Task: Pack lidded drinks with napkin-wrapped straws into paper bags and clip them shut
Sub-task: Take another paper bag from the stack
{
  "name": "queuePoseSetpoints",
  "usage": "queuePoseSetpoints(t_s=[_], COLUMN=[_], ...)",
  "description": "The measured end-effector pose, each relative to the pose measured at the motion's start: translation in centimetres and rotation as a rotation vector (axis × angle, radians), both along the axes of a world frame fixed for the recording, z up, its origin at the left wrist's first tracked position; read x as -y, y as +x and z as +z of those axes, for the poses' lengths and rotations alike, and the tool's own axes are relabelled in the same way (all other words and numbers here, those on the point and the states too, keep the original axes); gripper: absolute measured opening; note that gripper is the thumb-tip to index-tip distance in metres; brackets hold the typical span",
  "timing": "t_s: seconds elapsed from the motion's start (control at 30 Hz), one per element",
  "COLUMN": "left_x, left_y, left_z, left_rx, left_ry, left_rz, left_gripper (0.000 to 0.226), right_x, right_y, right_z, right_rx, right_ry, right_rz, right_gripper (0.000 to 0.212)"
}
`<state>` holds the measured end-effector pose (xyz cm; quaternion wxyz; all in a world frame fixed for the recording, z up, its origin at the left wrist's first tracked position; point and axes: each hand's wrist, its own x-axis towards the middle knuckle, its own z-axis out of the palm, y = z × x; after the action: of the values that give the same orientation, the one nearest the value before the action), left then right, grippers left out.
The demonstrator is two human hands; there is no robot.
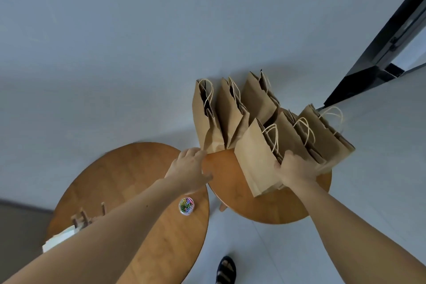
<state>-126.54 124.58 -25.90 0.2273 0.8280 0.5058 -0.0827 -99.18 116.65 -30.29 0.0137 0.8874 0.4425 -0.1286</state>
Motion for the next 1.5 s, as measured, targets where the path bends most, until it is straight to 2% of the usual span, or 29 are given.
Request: queuePoseSetpoints(t_s=[0.13, 0.3, 0.57, 0.7, 0.83, 1.1, 1.2, 1.37, 1.5], left_x=[0.6, 0.5, 1.0, 1.7, 2.6, 5.9, 6.9, 7.6, 7.9], left_y=[-0.6, -2.6, -10.5, -17.0, -23.3, -30.1, -30.9, -30.9, -29.6], left_z=[-0.1, 0.7, 1.6, 2.0, 1.3, -2.8, -4.2, -6.0, -6.3], left_rx=[-0.015, 0.013, 0.107, 0.128, 0.130, 0.082, 0.057, 0.059, 0.081], left_ry=[-0.040, -0.016, -0.004, -0.005, 0.004, -0.096, -0.166, -0.245, -0.265], left_rz=[0.058, 0.102, 0.201, 0.276, 0.351, 0.411, 0.392, 0.395, 0.417], left_gripper=[0.069, 0.069, 0.070, 0.068, 0.069, 0.064, 0.066, 0.072, 0.084], right_x=[-0.6, -1.5, -3.1, -3.5, -3.0, 1.1, 2.8, 2.9, 1.8], right_y=[0.5, -2.9, -15.8, -23.5, -30.8, -39.8, -40.3, -38.9, -37.3], right_z=[-0.3, 2.4, 8.6, 9.2, 7.6, 0.4, -2.0, -3.4, -3.6], right_rx=[-0.003, 0.021, 0.023, -0.024, -0.129, -0.150, -0.251, -0.464, -0.518], right_ry=[-0.002, 0.076, 0.180, 0.206, 0.192, 0.082, 0.043, -0.014, -0.027], right_rz=[0.128, 0.264, 0.525, 0.589, 0.639, 0.646, 0.650, 0.639, 0.678], right_gripper=[0.021, 0.034, 0.027, 0.036, 0.022, 0.015, 0.019, 0.043, 0.044])
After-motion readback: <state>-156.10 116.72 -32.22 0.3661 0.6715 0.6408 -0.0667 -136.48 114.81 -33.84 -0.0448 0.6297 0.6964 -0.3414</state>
